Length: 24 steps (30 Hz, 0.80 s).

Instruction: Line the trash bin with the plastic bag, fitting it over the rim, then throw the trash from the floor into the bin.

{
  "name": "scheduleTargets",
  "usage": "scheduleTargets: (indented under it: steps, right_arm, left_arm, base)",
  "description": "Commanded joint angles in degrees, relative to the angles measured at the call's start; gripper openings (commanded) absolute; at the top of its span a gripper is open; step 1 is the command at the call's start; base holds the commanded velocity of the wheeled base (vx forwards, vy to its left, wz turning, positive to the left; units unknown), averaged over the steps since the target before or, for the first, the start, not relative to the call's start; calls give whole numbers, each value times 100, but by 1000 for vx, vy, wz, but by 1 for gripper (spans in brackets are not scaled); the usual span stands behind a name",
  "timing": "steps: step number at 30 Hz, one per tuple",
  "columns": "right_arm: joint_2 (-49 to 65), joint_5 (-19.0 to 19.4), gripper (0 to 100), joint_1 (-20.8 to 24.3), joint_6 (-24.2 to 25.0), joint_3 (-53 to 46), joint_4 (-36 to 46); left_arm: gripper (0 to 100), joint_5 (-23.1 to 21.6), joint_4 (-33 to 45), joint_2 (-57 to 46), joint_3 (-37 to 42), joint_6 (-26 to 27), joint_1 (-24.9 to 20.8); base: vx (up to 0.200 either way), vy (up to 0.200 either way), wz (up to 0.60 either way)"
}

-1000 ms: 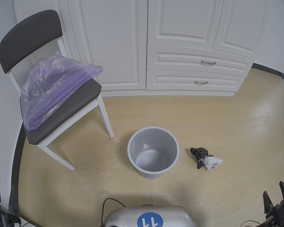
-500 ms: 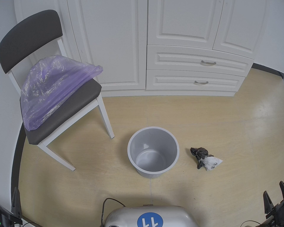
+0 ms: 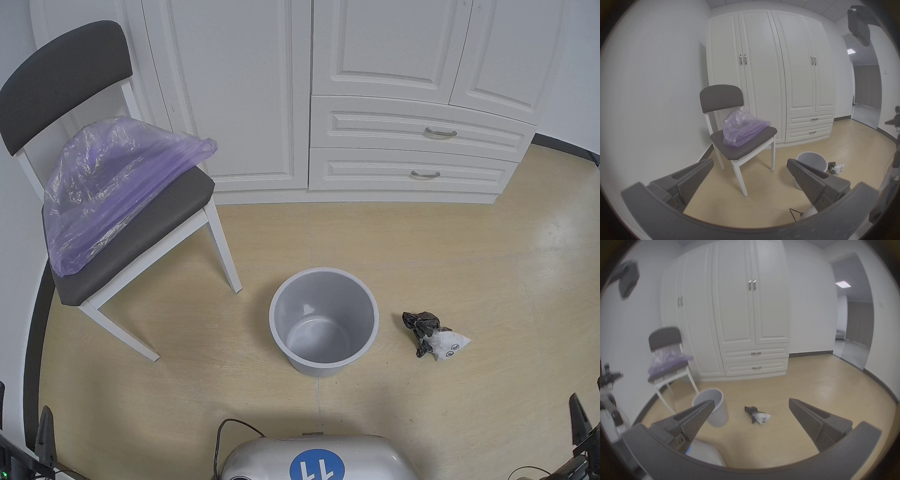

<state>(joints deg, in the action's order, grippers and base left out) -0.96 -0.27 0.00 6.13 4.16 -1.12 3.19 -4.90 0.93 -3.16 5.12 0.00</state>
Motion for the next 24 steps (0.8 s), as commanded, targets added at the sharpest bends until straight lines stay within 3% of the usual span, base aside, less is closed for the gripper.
scheduleTargets:
  steps: [1,2,3,11,14,16,19,24]
  right_arm:
    - [-343,44,100,-26,-7,999,552]
    - [-396,44,100,44,-543,938,578]
    - [-484,27,100,88,-587,929,578]
    - [-1767,27,100,149,-517,1500,552]
    - [-2567,0,100,141,-490,1931,411]
    - [-3305,-17,100,123,-446,2291,-2]
    - [-3815,-26,100,123,-341,2485,-512]
    - [-4465,-8,100,158,-244,2713,-986]
  left_arm:
    - [100,-38,156,-66,-27,24,0]
    - [100,-38,200,-31,-80,24,-9]
    - [100,-38,235,-5,-141,24,-18]
    - [100,32,253,997,-941,15,-62]
    - [100,261,200,1911,-1583,-11,0]
    - [100,568,174,2852,-2224,-20,0]
    - [100,656,165,3493,-2611,-11,9]
    - [100,674,147,4267,-2725,174,44]
  base:
    - [0,0,0]
    - [0,0,0]
    - [0,0,0]
    - [0,0,0]
    - [0,0,0]
    - [0,0,0]
    - [0,0,0]
    - [0,0,0]
